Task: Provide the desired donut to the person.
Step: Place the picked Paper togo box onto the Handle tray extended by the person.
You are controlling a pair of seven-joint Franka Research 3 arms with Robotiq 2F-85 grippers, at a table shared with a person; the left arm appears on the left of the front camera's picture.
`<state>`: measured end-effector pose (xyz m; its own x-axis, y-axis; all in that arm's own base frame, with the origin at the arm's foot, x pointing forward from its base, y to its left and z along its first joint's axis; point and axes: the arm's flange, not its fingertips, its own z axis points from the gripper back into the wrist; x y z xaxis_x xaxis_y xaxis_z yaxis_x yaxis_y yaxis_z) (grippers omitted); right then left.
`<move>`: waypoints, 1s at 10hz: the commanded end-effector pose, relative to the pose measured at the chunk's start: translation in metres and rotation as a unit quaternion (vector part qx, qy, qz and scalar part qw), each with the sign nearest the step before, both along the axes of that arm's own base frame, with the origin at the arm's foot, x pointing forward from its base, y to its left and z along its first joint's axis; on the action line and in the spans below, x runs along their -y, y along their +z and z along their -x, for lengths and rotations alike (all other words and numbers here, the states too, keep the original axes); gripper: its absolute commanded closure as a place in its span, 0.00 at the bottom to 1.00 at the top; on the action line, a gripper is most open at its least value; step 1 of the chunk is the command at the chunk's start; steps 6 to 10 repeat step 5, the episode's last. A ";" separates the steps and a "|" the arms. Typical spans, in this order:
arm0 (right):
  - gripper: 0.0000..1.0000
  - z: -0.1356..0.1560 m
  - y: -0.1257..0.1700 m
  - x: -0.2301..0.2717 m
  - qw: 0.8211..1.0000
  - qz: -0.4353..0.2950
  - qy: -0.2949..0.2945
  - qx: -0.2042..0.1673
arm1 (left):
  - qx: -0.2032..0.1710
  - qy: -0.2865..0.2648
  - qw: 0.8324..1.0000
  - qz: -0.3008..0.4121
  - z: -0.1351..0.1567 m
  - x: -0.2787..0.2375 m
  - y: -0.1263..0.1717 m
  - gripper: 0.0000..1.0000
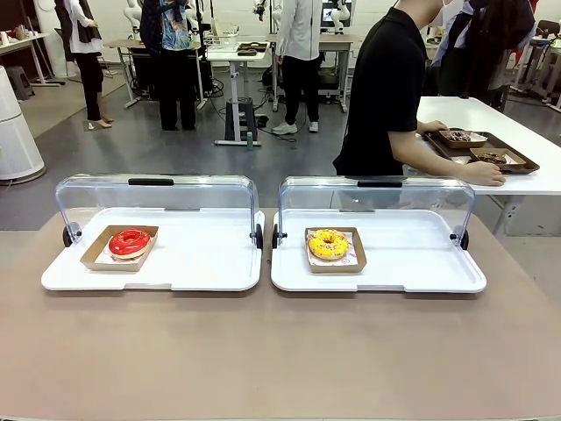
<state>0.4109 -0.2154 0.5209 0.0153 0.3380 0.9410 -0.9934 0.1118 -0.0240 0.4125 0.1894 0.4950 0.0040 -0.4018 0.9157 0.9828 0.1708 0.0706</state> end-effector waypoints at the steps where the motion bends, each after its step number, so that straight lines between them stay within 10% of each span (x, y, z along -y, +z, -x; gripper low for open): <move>1: 0.00 0.000 0.000 0.000 1.000 -0.003 0.002 0.001 | 0.004 0.000 1.000 -0.001 0.000 -0.001 0.001 0.00; 10: 0.00 0.000 0.000 0.000 1.000 -0.003 0.002 0.001 | 0.004 0.000 1.000 -0.001 0.000 -0.001 0.001 0.00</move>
